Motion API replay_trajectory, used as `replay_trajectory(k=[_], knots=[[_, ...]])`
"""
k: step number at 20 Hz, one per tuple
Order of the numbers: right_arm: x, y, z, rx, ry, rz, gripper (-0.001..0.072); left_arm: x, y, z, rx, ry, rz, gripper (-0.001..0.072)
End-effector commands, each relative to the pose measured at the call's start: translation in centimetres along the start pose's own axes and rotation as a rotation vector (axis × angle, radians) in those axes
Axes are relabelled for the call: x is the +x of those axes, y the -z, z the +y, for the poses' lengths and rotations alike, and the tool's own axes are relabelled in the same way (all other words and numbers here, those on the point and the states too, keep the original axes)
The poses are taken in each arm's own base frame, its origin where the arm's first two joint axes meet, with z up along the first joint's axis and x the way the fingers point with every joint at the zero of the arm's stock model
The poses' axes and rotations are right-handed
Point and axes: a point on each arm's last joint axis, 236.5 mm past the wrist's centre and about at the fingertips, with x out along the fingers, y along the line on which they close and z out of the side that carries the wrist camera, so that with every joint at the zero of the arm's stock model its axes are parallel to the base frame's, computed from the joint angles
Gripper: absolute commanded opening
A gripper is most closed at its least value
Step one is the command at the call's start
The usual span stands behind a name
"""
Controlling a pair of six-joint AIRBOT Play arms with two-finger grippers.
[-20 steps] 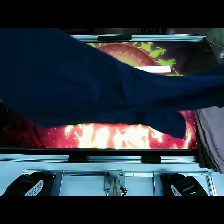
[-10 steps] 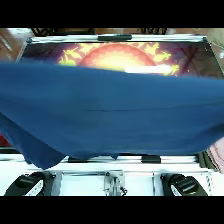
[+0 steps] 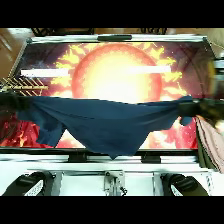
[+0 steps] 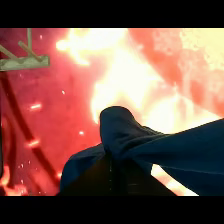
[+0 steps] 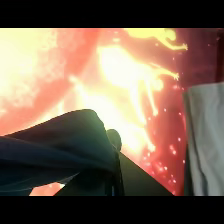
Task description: Fold the shirts.
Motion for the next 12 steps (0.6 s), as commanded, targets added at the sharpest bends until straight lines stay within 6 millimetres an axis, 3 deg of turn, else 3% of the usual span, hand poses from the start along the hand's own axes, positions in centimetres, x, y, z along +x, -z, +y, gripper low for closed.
replay_trajectory(k=[1, 5, 7, 8, 9, 10, 12], knots=[[7.3, -1.1, 4.7, 0.100, -0.064, -0.015, 0.0068, 6.1, 0.2, -0.7, -0.013, 0.011, 0.079, 0.0033], [12.9, 0.3, 10.9, 0.266, -0.198, 0.101, 0.0068, 9.6, 1.9, -1.4, -0.011, 0.026, 0.203, 0.0034], [14.2, 2.3, 13.3, 0.315, -0.249, 0.203, 0.0070, 10.2, 2.2, -1.4, -0.010, 0.027, 0.222, 0.0034], [14.2, 3.0, 14.2, 0.305, -0.282, 0.240, 0.0171, 10.1, 2.1, -1.7, -0.014, 0.036, 0.220, 0.0034], [13.7, 3.5, 14.7, 0.271, -0.307, 0.262, 0.0449, 10.0, 2.3, -1.7, -0.014, 0.036, 0.224, 0.0034], [12.7, 3.8, 14.3, 0.190, -0.311, 0.281, 0.0575, 9.8, 2.5, -1.6, -0.014, 0.036, 0.233, 0.0034], [9.8, 3.9, 11.6, 0.005, -0.262, 0.316, 0.0575, 9.6, 3.0, -1.6, -0.012, 0.035, 0.255, 0.0034]])
